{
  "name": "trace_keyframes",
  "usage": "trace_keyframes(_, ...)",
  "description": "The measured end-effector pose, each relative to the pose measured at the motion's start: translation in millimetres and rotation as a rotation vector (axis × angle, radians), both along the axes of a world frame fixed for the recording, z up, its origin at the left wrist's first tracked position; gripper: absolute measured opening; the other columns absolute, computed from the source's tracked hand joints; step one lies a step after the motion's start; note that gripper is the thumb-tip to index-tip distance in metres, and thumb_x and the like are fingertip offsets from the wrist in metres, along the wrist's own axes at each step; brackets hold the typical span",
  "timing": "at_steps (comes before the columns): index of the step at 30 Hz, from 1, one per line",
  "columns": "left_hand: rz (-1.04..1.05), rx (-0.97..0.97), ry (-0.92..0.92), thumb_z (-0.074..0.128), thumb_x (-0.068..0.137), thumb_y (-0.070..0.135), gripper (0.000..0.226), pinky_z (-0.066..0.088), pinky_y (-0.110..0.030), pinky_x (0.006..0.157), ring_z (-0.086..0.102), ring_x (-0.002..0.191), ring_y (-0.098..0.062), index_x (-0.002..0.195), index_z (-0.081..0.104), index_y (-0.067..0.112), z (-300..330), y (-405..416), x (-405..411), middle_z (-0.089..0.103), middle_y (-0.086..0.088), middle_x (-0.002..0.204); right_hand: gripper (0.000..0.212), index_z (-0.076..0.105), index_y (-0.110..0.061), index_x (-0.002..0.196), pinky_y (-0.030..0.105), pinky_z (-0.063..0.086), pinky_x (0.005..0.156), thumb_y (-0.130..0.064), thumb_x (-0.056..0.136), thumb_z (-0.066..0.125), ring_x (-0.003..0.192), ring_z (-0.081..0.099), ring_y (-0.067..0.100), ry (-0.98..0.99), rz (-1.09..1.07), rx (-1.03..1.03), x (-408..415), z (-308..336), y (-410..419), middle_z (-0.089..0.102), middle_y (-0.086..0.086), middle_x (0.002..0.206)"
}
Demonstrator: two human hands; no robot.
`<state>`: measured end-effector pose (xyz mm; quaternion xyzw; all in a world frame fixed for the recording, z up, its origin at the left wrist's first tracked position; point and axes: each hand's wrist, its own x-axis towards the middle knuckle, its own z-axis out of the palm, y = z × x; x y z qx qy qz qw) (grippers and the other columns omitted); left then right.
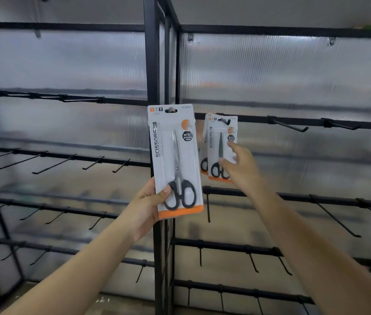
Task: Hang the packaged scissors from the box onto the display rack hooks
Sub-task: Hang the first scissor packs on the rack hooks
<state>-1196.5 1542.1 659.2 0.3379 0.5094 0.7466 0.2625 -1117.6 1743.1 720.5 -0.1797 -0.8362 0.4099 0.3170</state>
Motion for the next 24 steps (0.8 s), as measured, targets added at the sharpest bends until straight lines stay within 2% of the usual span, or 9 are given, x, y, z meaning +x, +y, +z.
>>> trace_keyframes(3,-0.030,-0.015,0.004,0.054,0.084,0.021,0.043,0.057,-0.035,0.075,0.067,0.102,-0.023,0.126,0.052,0.026,-3,2,2,0.068,-0.004,0.117,0.067,0.027,-0.041,0.141,0.010,0.044,0.059,-0.027,0.087,0.063,0.093,0.056,-0.005,0.099,0.272,-0.145,25,-12,-28,0.052,-0.011,0.118)
trace_keyframes(6,-0.028,-0.030,-0.003,0.054,0.083,0.021,0.043,0.057,-0.035,0.074,0.067,0.100,-0.026,0.126,0.052,0.019,-6,7,8,0.068,-0.009,0.115,0.081,0.021,-0.060,0.125,0.019,0.055,0.070,-0.010,0.082,0.068,0.097,0.063,0.007,0.114,0.403,-0.164,35,-28,-44,0.055,-0.010,0.111)
trace_keyframes(9,0.003,-0.042,0.029,0.053,0.083,0.022,0.038,0.057,-0.030,0.069,0.069,0.094,-0.024,0.120,0.054,0.015,-8,13,15,0.071,-0.008,0.108,0.082,0.026,-0.051,0.132,0.023,0.056,0.078,0.003,0.082,0.064,0.107,0.061,0.018,0.141,0.329,-0.190,37,-35,-48,0.055,-0.001,0.119)
trace_keyframes(13,0.046,-0.085,0.122,0.051,0.084,0.026,0.032,0.055,-0.022,0.067,0.070,0.090,-0.018,0.115,0.056,0.016,-6,18,21,0.073,-0.001,0.100,0.081,0.023,-0.039,0.142,0.029,0.053,0.089,0.003,0.084,0.061,0.109,0.059,0.012,0.133,0.290,-0.197,41,-40,-46,0.053,0.001,0.131)
trace_keyframes(16,0.118,-0.216,0.329,0.053,0.085,0.032,0.024,0.054,-0.019,0.064,0.070,0.085,-0.011,0.107,0.057,0.024,-3,20,23,0.074,0.007,0.092,0.081,0.017,-0.046,0.136,0.020,0.052,0.084,0.003,0.086,0.059,0.108,0.058,0.012,0.129,0.239,-0.125,42,-40,-41,0.050,0.000,0.132)
trace_keyframes(18,0.231,-0.361,0.523,0.056,0.088,0.034,0.018,0.057,-0.028,0.069,0.067,0.085,-0.015,0.102,0.059,0.024,0,22,21,0.071,0.002,0.091,0.080,0.016,-0.045,0.137,0.017,0.051,0.082,0.002,0.087,0.058,0.108,0.057,0.012,0.134,0.194,-0.085,43,-37,-36,0.049,0.000,0.133)
trace_keyframes(19,0.299,-0.436,0.637,0.056,0.090,0.033,0.017,0.056,-0.030,0.072,0.065,0.085,-0.015,0.103,0.059,0.022,2,23,19,0.069,0.003,0.091,0.080,0.016,-0.043,0.139,0.019,0.050,0.084,0.000,0.087,0.058,0.108,0.057,0.012,0.138,0.165,-0.073,44,-36,-32,0.051,0.000,0.132)
trace_keyframes(22,0.458,-0.572,0.932,0.054,0.092,0.032,0.027,0.046,-0.013,0.069,0.057,0.084,-0.003,0.118,0.056,0.022,9,23,13,0.061,0.009,0.096,0.079,0.014,-0.040,0.144,0.036,0.052,0.088,-0.005,0.089,0.058,0.112,0.058,0.018,0.103,0.069,-0.037,43,-33,-16,0.053,0.002,0.132)
trace_keyframes(24,0.529,-0.613,1.089,0.053,0.094,0.030,0.030,0.048,-0.017,0.072,0.059,0.089,-0.009,0.122,0.055,0.020,12,23,11,0.062,0.004,0.101,0.078,0.014,-0.035,0.147,0.029,0.056,0.077,-0.005,0.089,0.058,0.105,0.060,0.018,0.044,0.029,-0.024,42,-34,-5,0.052,0.001,0.133)
